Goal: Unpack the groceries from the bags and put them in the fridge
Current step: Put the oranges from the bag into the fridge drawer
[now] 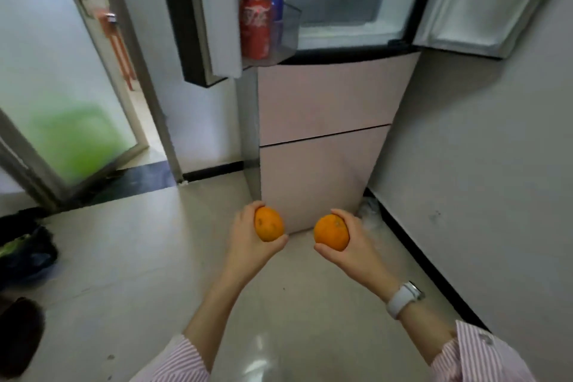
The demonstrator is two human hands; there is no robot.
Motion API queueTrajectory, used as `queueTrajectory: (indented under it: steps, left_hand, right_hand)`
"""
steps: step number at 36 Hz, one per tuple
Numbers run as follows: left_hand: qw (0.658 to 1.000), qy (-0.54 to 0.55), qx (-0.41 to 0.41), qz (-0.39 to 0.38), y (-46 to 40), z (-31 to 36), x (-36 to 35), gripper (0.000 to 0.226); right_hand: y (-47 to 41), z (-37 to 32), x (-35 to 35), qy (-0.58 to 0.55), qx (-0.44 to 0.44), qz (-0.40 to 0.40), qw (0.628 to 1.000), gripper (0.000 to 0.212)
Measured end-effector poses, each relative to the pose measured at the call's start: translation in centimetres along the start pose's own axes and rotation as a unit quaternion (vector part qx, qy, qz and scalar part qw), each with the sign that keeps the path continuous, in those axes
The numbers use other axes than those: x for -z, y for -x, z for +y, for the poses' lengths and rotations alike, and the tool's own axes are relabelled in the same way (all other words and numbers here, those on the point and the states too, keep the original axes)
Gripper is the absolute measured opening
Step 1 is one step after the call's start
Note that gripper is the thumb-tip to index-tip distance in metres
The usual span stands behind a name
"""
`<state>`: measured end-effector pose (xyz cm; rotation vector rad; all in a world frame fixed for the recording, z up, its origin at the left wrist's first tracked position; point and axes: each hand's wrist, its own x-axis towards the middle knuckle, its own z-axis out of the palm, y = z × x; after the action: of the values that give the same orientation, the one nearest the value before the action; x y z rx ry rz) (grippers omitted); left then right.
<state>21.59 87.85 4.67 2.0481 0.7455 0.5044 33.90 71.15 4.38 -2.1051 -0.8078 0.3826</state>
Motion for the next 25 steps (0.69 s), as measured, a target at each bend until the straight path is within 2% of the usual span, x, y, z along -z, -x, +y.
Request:
queueTrajectory:
  steps: [5,12,18,25]
  left_hand:
    - [0.996,-0.014,-0.074,-0.04,-6.9,7.9,-7.1,0.073]
    - [0.985,-0.035,-0.166,-0.038,-18.2,16.3,-11.3,0.072]
    - [0.974,-0.01,-0.224,0.025,-29.6,22.3,-12.7,0.072]
    - [0.966,0.036,-0.236,0.103,-44.8,27.4,-11.7,0.07]
  right_hand:
    - [-4.3,4.1,9.2,0.006,-0.015,0.049,0.999,0.074]
    - [-12.7,5.3,18.2,-0.01,0.009,0.122,0.992,0.073]
    - [-23.9,4.7,23.6,-0.011,0.063,0.156,0.986,0.074]
    - [-40.5,1.4,28.1,-0.032,0.138,0.169,0.975,0.074]
